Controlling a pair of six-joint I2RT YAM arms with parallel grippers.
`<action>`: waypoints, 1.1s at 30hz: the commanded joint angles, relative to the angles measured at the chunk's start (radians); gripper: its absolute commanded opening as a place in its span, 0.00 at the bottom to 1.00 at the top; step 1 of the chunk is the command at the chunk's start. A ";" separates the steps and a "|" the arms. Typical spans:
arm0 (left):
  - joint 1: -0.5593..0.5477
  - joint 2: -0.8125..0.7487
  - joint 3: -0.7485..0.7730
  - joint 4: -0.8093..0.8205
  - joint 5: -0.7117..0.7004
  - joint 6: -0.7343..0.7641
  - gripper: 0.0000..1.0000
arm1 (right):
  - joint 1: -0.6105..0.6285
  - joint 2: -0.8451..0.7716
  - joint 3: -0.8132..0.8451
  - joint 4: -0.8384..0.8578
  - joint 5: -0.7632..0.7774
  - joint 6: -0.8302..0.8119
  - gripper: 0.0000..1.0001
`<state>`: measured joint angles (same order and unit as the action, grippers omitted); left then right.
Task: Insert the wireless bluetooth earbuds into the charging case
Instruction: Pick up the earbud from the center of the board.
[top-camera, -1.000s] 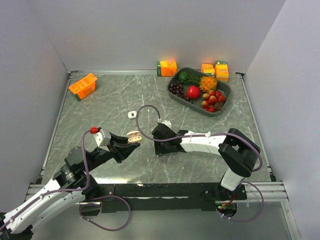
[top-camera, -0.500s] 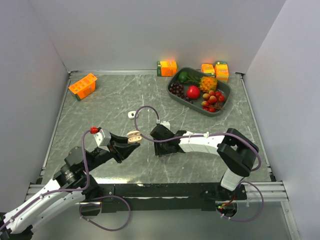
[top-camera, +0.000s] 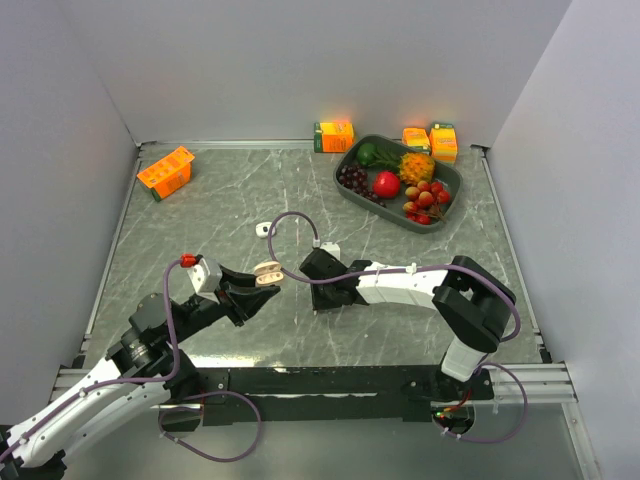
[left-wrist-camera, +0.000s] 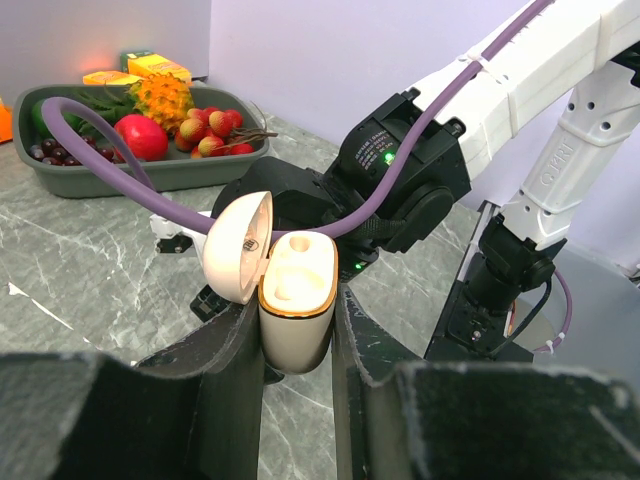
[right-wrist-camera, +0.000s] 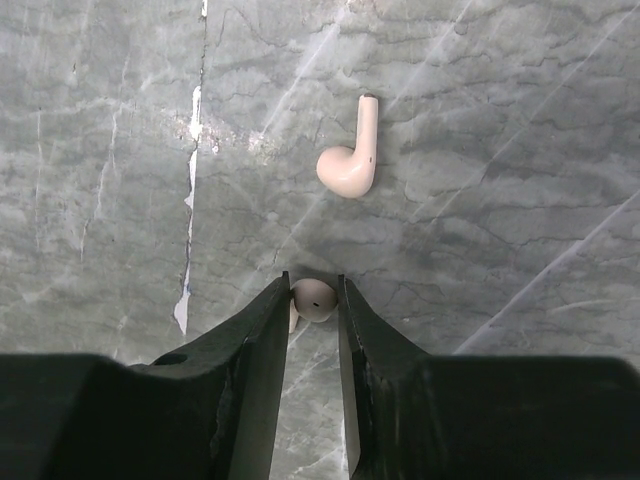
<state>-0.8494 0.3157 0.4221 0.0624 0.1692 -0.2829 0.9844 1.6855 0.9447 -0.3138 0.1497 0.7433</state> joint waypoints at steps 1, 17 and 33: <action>0.003 -0.013 0.009 0.034 0.009 0.001 0.01 | 0.013 0.011 0.028 -0.022 0.007 0.022 0.30; 0.004 -0.017 0.010 0.028 0.004 -0.002 0.01 | 0.011 -0.046 0.051 -0.064 0.079 -0.030 0.08; 0.003 -0.015 0.009 0.028 -0.011 -0.001 0.01 | -0.072 -0.141 0.048 -0.067 0.146 -0.173 0.00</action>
<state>-0.8494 0.3092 0.4221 0.0624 0.1677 -0.2829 0.9245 1.6310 0.9714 -0.3859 0.2630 0.6071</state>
